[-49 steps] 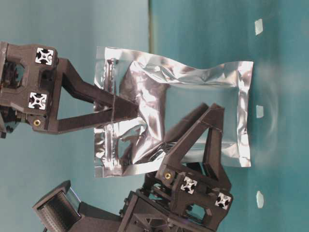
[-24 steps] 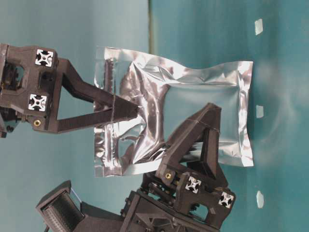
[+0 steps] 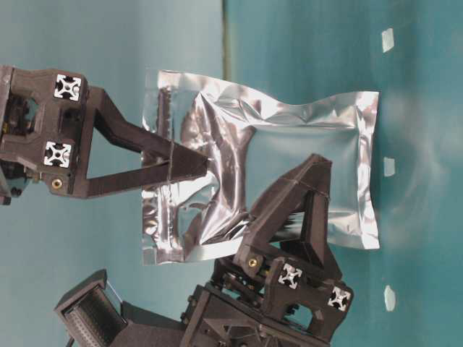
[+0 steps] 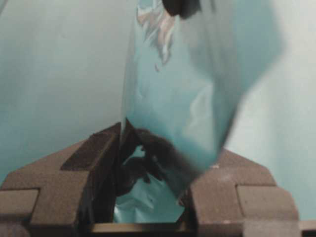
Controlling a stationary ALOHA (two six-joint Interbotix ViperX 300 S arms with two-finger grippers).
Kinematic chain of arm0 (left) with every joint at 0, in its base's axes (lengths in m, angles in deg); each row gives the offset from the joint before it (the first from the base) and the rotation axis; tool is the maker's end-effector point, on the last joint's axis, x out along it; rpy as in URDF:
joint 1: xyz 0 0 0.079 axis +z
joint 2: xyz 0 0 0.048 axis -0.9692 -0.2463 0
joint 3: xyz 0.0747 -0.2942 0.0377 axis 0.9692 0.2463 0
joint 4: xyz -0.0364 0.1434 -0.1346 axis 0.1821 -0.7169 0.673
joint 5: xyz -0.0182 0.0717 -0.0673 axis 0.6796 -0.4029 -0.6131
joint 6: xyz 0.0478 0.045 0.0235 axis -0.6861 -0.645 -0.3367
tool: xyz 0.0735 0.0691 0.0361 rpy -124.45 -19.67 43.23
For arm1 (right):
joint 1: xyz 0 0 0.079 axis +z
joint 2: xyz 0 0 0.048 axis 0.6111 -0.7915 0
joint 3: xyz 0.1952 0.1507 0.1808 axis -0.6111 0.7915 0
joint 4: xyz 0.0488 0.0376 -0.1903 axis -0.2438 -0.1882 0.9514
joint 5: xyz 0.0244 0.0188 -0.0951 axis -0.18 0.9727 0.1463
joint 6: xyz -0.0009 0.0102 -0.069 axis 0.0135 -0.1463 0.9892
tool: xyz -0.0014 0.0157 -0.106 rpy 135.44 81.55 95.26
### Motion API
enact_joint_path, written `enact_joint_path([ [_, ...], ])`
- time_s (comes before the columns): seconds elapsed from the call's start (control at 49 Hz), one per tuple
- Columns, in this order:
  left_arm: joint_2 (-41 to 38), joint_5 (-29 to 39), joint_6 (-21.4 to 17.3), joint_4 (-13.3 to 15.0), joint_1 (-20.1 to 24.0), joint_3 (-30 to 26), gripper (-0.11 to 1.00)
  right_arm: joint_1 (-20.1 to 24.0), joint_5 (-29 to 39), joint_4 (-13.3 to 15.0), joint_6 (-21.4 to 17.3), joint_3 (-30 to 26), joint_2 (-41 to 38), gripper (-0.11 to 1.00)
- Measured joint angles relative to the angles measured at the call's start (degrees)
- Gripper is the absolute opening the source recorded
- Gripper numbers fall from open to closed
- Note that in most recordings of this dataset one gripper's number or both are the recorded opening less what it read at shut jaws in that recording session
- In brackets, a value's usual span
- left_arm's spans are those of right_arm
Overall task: Hand over the silver zip bag and make it stand upright.
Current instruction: 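Close the left gripper on the bag's bottom edge, then open the right gripper and pull it back to the right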
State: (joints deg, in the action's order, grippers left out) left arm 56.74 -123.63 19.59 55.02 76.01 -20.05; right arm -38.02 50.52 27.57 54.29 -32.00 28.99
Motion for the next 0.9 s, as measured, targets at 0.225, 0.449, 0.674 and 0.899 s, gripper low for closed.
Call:
enact_joint_path([
  [0.225,-0.09,0.18,0.0,0.0,0.0,-0.09,0.25,0.0,-0.09,0.0,-0.09,0.09,0.09,0.08],
  [0.449,0.0,1.05,0.0,0.0,-0.26,-0.26,0.25,0.35,0.0,0.0,-0.18,0.26,0.0,0.38],
  [0.674,0.0,1.14,0.09,0.0,-0.53,-0.26,0.25,0.7,0.18,0.26,-0.97,0.35,0.26,0.95],
  [0.899,0.0,1.14,0.09,0.0,-0.88,-0.26,0.25,0.79,0.26,2.55,-2.37,0.53,2.99,0.97],
])
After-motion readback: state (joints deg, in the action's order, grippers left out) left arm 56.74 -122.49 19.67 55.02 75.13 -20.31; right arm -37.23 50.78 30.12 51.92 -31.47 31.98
